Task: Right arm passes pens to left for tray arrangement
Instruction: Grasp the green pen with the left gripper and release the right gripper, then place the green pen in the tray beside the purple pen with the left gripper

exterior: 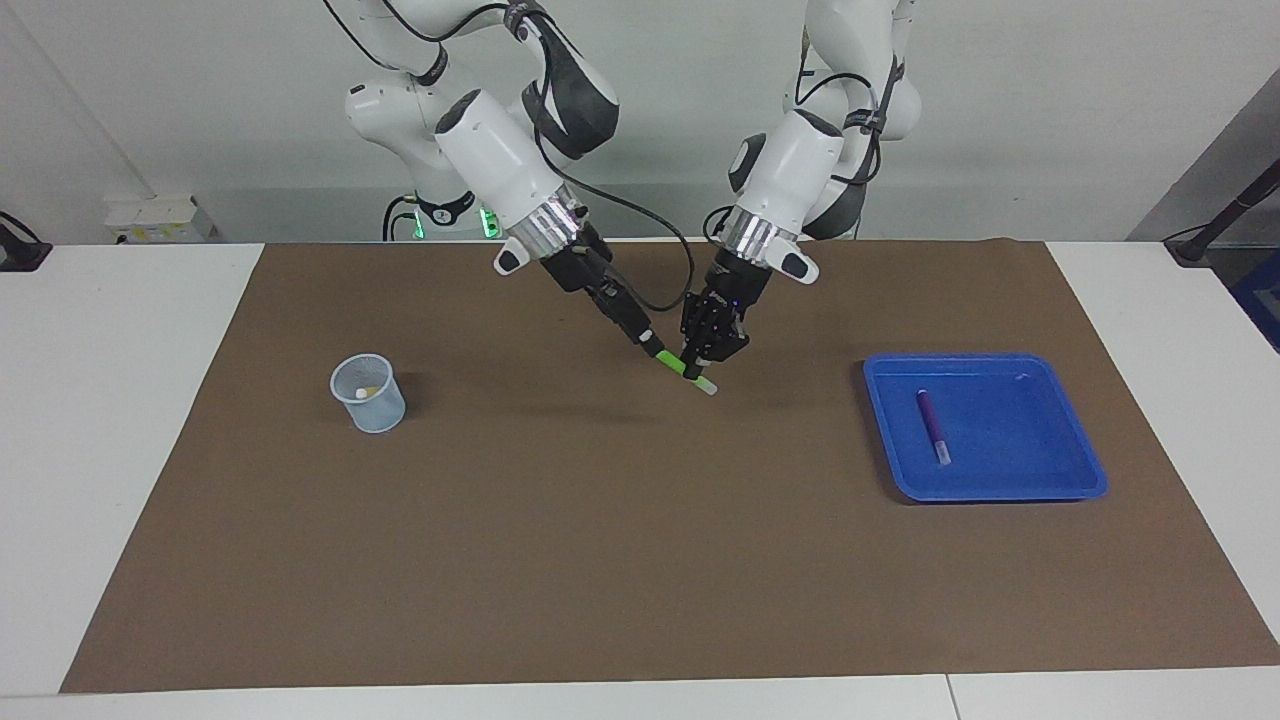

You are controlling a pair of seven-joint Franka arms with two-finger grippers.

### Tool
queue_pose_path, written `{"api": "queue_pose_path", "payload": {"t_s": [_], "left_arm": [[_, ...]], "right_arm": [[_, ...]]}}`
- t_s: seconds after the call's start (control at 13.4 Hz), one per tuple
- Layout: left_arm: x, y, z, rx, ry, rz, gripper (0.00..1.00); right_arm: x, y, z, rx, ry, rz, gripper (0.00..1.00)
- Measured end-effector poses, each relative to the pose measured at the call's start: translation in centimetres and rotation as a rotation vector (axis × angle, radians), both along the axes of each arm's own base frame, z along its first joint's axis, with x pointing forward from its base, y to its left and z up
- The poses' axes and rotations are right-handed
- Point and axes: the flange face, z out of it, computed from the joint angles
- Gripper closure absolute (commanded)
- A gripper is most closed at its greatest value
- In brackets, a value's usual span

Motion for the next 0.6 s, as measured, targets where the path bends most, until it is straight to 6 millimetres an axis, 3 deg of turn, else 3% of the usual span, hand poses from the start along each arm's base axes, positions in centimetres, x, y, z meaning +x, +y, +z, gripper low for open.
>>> {"api": "queue_pose_path", "payload": {"t_s": [0.15,0.3,0.6], "left_arm": [[0.1,0.2,0.0,0.026,-0.025,-0.037,1.0],[0.4,0.7,-0.3,0.09,-0.068,-0.126,1.0],[1.8,4.0,-2.2,0.264,-0.078,-0.38,1.0]], "right_arm": [[0.4,-1.4,-0.6,-0.057,-0.018,0.106,0.0],[1.1,-4.3,-1.3,-0.145,-0.026,0.265,0.0],[1.4,-10.6,-2.3,-0.413,-0.051,0.61,0.0]]}}
